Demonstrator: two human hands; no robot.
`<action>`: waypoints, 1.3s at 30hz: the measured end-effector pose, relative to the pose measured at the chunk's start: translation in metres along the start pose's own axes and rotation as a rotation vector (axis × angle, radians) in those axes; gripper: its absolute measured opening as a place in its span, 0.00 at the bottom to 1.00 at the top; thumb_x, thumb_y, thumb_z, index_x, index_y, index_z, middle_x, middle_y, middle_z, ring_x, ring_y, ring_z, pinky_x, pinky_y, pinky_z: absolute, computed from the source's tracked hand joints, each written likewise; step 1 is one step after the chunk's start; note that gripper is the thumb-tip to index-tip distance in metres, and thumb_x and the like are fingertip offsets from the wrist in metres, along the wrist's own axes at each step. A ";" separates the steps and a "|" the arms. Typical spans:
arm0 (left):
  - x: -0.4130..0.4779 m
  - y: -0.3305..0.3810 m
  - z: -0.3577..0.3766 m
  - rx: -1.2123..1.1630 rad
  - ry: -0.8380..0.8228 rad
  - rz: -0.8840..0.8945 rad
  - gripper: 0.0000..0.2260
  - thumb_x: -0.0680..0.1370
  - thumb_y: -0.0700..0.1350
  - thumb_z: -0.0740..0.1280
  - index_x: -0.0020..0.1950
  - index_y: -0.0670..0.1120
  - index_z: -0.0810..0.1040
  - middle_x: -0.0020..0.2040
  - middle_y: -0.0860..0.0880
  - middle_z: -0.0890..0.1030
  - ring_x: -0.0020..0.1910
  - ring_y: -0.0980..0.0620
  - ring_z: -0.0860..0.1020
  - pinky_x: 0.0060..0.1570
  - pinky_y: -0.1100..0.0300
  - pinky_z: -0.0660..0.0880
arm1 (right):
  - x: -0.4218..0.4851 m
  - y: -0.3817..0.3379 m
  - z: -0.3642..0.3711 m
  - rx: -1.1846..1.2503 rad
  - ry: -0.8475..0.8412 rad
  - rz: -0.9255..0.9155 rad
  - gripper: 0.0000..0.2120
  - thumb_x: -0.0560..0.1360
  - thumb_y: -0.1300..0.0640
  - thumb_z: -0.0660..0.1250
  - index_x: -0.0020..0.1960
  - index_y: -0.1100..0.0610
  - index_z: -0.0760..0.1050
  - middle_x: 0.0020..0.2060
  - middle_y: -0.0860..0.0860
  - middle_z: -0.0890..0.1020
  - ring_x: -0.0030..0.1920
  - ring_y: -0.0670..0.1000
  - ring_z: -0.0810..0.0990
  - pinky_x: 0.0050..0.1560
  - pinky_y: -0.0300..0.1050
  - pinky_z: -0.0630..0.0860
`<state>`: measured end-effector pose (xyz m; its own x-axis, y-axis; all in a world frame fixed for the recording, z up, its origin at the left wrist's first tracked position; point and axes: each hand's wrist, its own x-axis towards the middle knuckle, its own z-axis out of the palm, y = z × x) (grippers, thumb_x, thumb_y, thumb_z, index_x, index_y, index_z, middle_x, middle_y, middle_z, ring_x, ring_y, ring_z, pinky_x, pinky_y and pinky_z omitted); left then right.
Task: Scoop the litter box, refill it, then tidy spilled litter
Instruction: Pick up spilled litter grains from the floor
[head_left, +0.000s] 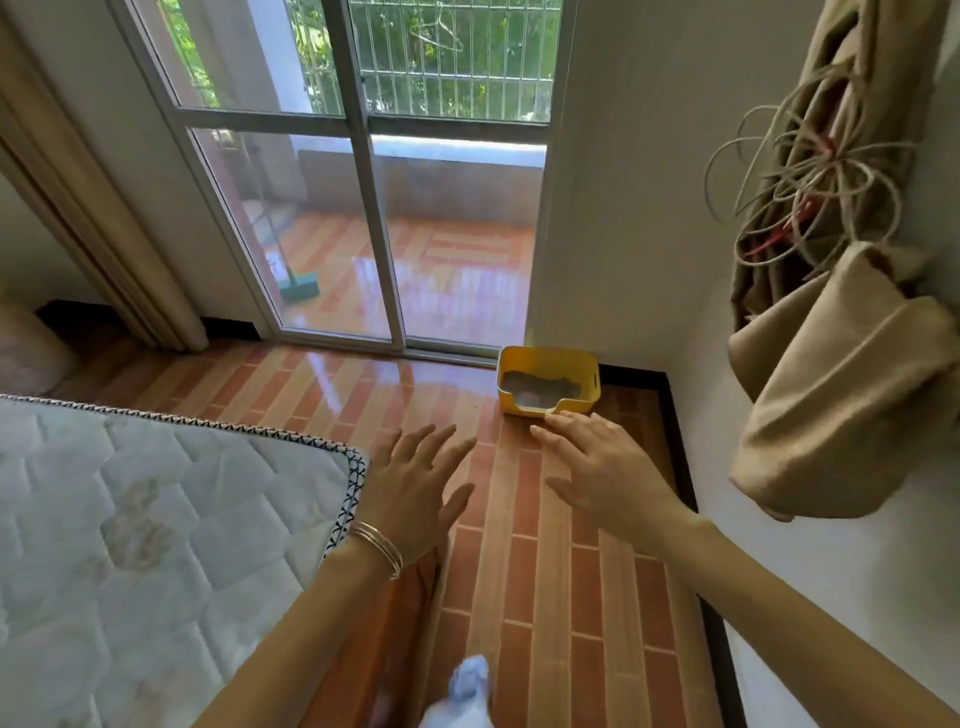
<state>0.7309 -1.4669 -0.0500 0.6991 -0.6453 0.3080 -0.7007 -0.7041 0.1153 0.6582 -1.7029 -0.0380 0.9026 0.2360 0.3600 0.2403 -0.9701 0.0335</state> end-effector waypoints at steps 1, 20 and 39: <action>0.015 -0.008 0.007 -0.006 -0.006 0.003 0.20 0.74 0.57 0.56 0.64 0.54 0.68 0.60 0.48 0.79 0.59 0.44 0.77 0.57 0.43 0.73 | 0.011 0.010 0.010 0.001 -0.005 0.004 0.27 0.70 0.47 0.72 0.66 0.54 0.72 0.62 0.53 0.77 0.62 0.56 0.75 0.62 0.55 0.70; 0.356 -0.168 0.072 0.047 -0.024 0.017 0.22 0.76 0.57 0.55 0.64 0.49 0.76 0.61 0.46 0.78 0.61 0.43 0.76 0.60 0.44 0.72 | 0.324 0.204 0.094 0.054 -0.038 0.034 0.24 0.73 0.51 0.68 0.68 0.54 0.69 0.65 0.55 0.74 0.65 0.57 0.72 0.66 0.54 0.66; 0.563 -0.290 0.171 0.087 -0.044 -0.249 0.22 0.76 0.56 0.55 0.63 0.49 0.77 0.60 0.47 0.79 0.60 0.45 0.76 0.61 0.46 0.70 | 0.576 0.380 0.239 0.124 -0.136 -0.265 0.25 0.71 0.50 0.71 0.65 0.55 0.72 0.62 0.54 0.77 0.61 0.56 0.76 0.61 0.51 0.71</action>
<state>1.3518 -1.6771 -0.0715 0.8555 -0.4598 0.2382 -0.4926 -0.8644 0.1006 1.3554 -1.9222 -0.0410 0.8400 0.4934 0.2257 0.5079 -0.8614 -0.0073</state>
